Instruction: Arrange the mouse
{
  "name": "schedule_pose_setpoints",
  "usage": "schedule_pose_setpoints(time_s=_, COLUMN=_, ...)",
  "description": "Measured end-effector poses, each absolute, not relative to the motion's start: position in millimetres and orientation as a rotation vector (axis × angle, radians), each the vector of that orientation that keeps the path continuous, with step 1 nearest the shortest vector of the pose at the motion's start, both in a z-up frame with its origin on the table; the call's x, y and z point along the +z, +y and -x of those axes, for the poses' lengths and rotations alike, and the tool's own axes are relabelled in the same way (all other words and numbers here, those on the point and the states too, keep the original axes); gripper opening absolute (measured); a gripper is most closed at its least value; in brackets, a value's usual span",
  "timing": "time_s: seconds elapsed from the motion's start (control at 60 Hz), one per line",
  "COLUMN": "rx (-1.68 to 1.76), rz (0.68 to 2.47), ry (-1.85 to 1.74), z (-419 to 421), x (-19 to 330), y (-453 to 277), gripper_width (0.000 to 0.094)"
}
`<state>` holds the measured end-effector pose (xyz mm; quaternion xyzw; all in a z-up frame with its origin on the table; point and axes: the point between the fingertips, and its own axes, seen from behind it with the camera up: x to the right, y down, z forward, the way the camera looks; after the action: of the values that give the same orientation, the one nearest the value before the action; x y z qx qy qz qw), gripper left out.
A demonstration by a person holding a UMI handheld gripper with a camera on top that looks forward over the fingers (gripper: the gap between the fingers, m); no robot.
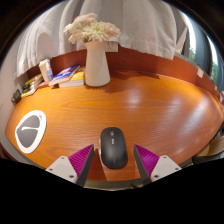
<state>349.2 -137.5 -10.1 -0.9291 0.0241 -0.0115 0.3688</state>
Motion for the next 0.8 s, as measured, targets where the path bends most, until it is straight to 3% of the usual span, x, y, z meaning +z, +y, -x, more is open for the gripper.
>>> schedule_pose_setpoints(time_s=0.067, rx=-0.023, rz=2.402, ry=0.059, z=-352.4, x=-17.3, y=-128.1, gripper_width=0.0694)
schedule_pose_setpoints(time_s=0.15, rx=0.003, rz=2.4, ry=0.053, z=-351.7, x=-17.2, y=-119.4, gripper_width=0.0483)
schedule_pose_setpoints(time_s=0.267, rx=-0.001, rz=2.412, ry=0.06, z=-352.3, x=-17.4, y=-116.2, gripper_width=0.0438)
schedule_pose_setpoints(time_s=0.417, rx=-0.004, rz=2.436, ry=0.084, z=-352.5, x=-18.1, y=-115.5, gripper_width=0.0313)
schedule_pose_setpoints(time_s=0.583, rx=0.013, rz=2.488, ry=0.133, z=-351.8, x=-14.4, y=-114.7, gripper_width=0.0305)
schedule_pose_setpoints(time_s=0.683, rx=-0.019, rz=2.438, ry=0.175, z=-350.9, x=25.0, y=-101.3, gripper_width=0.0307)
schedule_pose_setpoints(time_s=0.8, rx=-0.038, rz=2.307, ry=0.217, z=-326.8, x=106.3, y=-74.4, gripper_width=0.0306)
